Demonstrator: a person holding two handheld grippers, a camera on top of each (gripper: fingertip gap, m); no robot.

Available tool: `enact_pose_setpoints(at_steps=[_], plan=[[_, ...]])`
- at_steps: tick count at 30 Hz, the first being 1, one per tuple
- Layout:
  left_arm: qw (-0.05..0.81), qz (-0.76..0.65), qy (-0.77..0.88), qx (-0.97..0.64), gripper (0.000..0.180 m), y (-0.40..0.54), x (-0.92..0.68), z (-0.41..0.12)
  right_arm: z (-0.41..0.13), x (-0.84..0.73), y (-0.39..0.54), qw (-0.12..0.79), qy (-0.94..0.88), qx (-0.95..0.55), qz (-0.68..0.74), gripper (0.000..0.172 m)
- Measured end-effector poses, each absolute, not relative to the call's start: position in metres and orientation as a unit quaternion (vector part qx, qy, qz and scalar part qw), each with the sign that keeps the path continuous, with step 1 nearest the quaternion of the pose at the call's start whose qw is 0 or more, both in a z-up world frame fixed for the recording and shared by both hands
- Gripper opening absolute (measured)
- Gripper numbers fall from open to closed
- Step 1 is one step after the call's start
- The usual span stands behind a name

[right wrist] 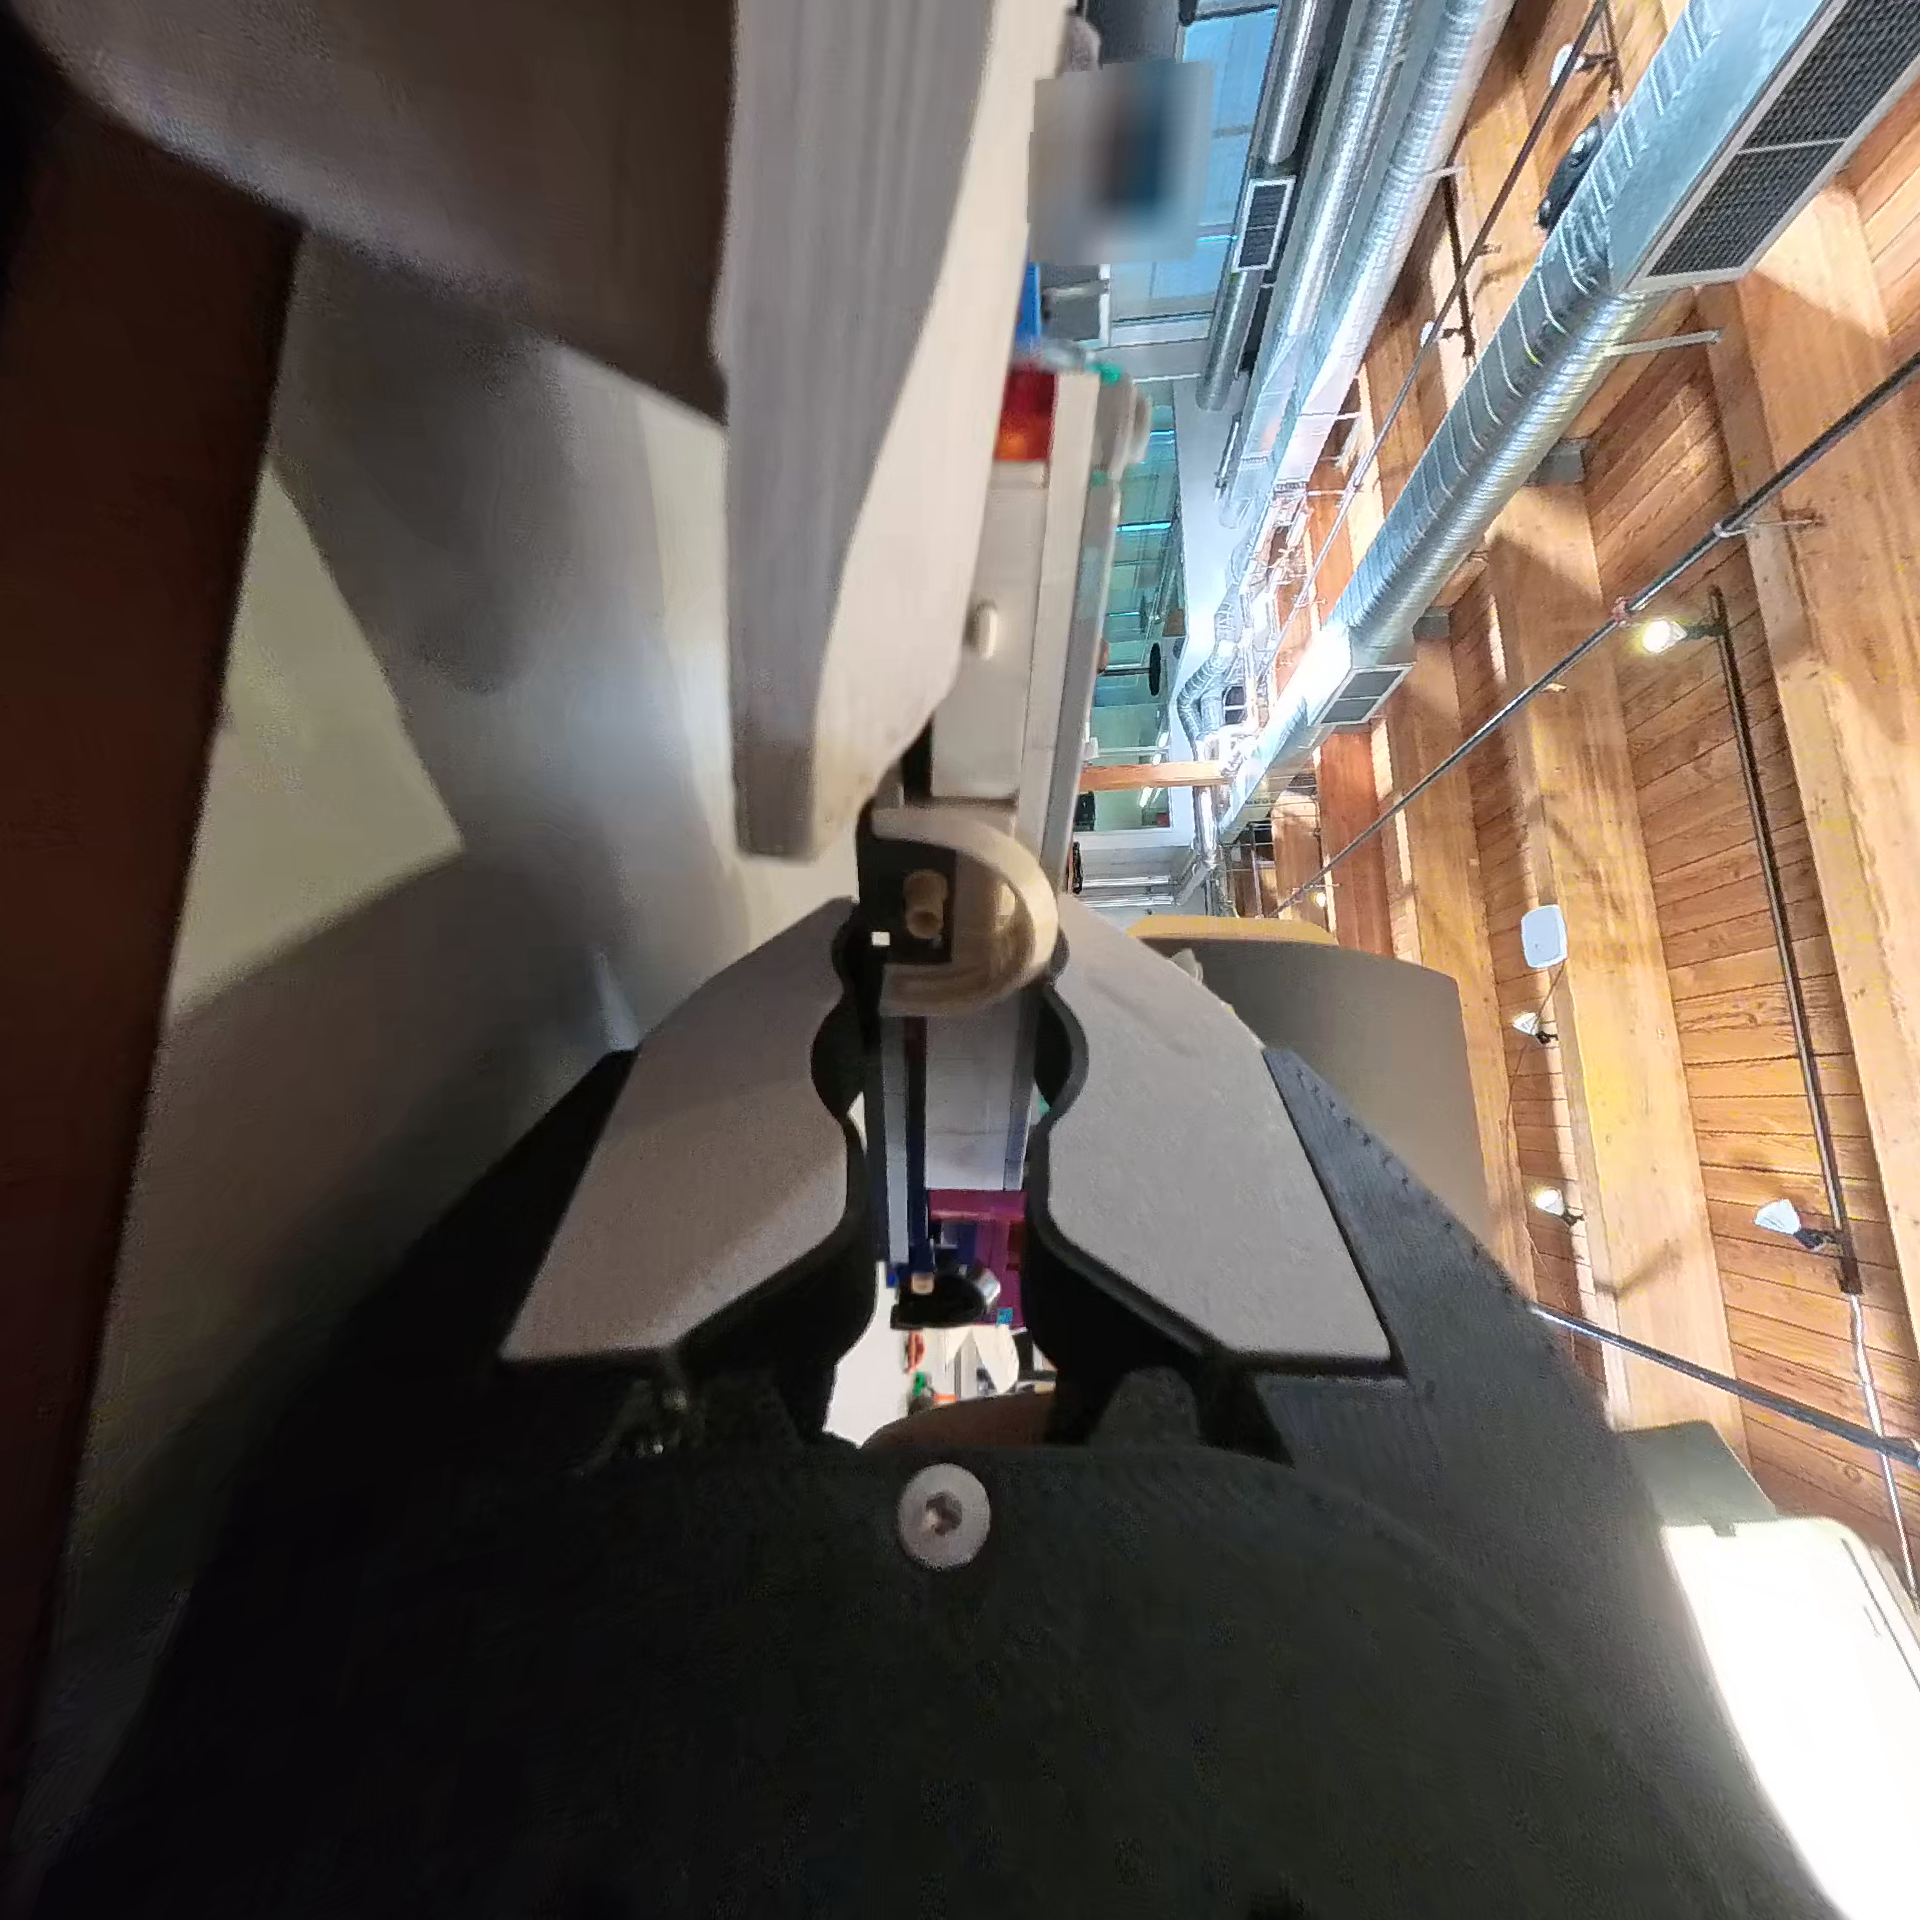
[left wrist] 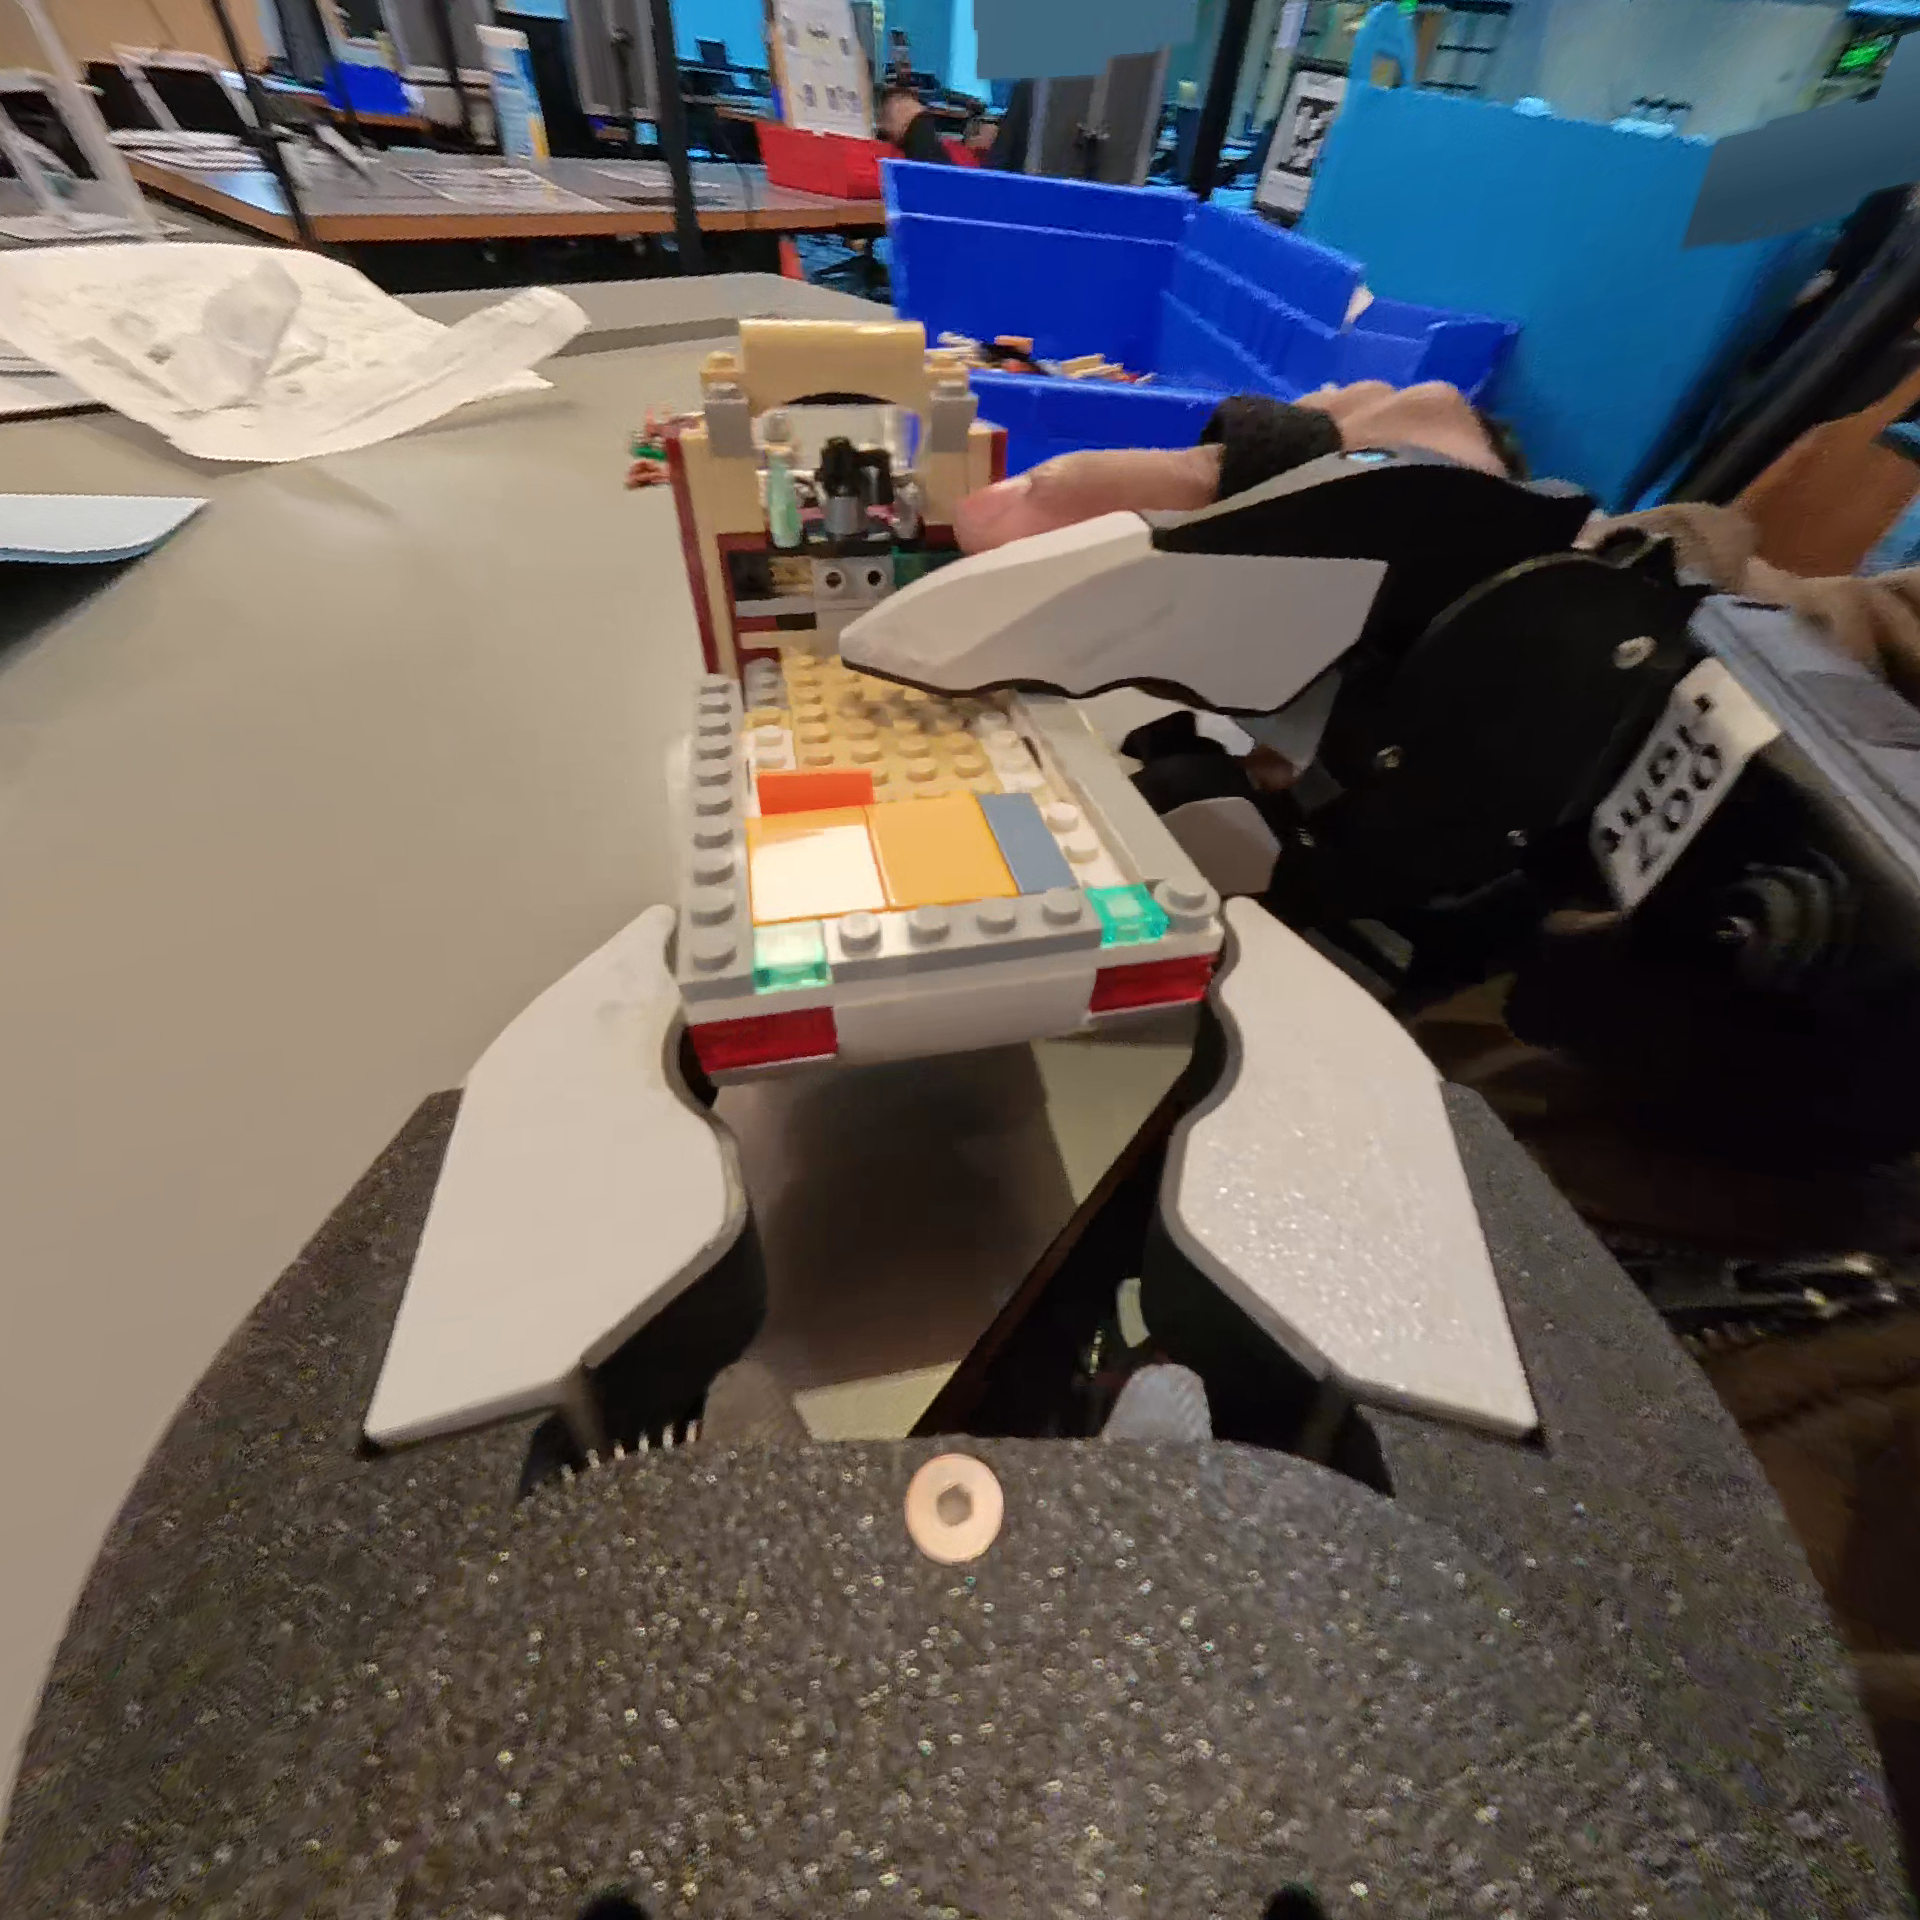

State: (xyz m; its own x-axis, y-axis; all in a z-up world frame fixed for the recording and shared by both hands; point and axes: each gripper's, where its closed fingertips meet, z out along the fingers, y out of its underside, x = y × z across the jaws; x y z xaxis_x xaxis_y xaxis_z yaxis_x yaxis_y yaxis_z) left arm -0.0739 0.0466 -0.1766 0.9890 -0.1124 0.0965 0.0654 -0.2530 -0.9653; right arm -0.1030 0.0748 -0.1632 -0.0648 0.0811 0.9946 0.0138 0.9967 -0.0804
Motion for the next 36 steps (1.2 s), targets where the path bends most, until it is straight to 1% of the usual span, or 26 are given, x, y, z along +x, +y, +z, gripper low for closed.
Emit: enact_pose_setpoints(at_steps=[5, 8, 12, 14, 16, 19, 24, 27, 30, 36], plan=[[0.618, -0.177, 0.021, -0.766, 0.089, 0.042, -0.065, -0.160, -0.159, -0.096, 0.084, 0.692, -0.720, -0.038, 0.023, 0.028], [0.612, -0.194, 0.047, -0.765, 0.095, 0.038, -0.066, -0.154, -0.157, -0.093, 0.088, 0.696, -0.717, -0.037, 0.021, 0.028], [0.591, -0.140, 0.150, -0.780, 0.103, 0.027, -0.069, -0.147, -0.155, -0.090, 0.093, 0.699, -0.714, -0.033, 0.022, 0.028], [0.582, -0.047, 0.214, -0.783, 0.107, 0.026, -0.079, -0.143, -0.155, -0.089, 0.095, 0.699, -0.715, -0.024, 0.019, 0.028], [0.560, 0.041, 0.287, -0.776, 0.106, 0.027, -0.084, -0.140, -0.154, -0.088, 0.095, 0.700, -0.714, -0.013, 0.017, 0.028], [0.528, 0.113, 0.379, -0.752, 0.097, 0.031, -0.077, -0.134, -0.152, -0.087, 0.094, 0.704, -0.710, 0.004, 0.014, 0.029], [0.459, 0.112, 0.488, -0.734, 0.080, 0.032, -0.067, -0.134, -0.151, -0.085, 0.093, 0.710, -0.704, 0.019, 0.010, 0.029], [0.404, 0.087, 0.532, -0.739, 0.078, 0.031, -0.065, -0.141, -0.150, -0.084, 0.092, 0.713, -0.700, 0.024, 0.010, 0.029], [0.359, 0.085, 0.560, -0.742, 0.072, 0.036, -0.068, -0.148, -0.149, -0.084, 0.091, 0.715, -0.698, 0.027, 0.011, 0.029], [0.319, 0.074, 0.584, -0.742, 0.064, 0.038, -0.066, -0.153, -0.147, -0.083, 0.092, 0.722, -0.691, 0.027, 0.011, 0.029]])
